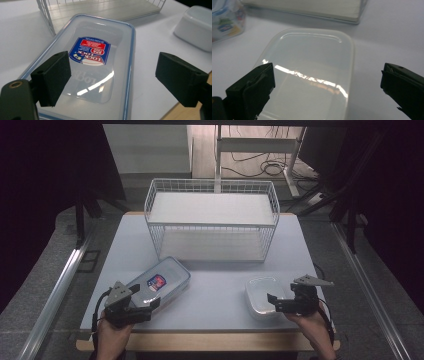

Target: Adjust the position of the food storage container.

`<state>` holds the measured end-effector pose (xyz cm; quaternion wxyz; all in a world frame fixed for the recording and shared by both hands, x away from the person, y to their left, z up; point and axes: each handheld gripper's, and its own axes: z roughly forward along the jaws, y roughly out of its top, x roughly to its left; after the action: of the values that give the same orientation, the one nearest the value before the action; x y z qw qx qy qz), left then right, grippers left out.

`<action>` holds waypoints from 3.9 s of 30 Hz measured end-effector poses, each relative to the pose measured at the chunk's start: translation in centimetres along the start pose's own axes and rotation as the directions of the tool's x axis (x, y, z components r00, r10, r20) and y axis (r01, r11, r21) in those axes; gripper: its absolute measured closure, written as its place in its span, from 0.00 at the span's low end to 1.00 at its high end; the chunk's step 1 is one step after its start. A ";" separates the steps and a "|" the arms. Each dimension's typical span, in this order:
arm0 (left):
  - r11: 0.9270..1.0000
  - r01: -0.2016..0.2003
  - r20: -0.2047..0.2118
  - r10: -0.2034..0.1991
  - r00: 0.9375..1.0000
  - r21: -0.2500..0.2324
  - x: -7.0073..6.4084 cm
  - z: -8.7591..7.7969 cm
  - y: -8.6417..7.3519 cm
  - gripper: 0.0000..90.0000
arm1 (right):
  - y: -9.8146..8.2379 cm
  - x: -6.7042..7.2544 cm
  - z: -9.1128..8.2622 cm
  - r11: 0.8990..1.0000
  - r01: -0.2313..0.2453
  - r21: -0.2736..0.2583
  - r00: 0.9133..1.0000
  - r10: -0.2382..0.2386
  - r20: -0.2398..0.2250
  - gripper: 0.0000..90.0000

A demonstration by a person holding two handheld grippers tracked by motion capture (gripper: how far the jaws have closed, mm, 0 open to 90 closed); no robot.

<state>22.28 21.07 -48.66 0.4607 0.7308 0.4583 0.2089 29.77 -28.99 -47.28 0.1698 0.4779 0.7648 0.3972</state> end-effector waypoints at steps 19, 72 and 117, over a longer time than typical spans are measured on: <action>0.995 -0.097 -0.031 0.096 0.995 -0.036 -0.8 0.2 -0.2 0.10 | 0.3 0.3 -0.2 0.998 0.061 -0.011 0.997 -0.060 0.053 0.28; 0.998 -0.063 -0.023 0.062 0.998 -0.025 -0.6 0.5 -0.3 0.11 | 2.1 6.5 4.4 0.954 0.283 0.097 0.958 -0.276 -0.082 0.99; 0.991 0.132 -0.172 -0.128 0.977 0.011 4.4 -4.0 -1.3 1.00 | 2.1 0.6 2.1 0.981 0.187 0.056 0.982 -0.185 -0.046 0.99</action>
<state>20.93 26.96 -48.34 0.4241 0.6838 0.5454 0.2348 32.10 -27.08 -46.95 0.1762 0.4010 0.8211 0.3661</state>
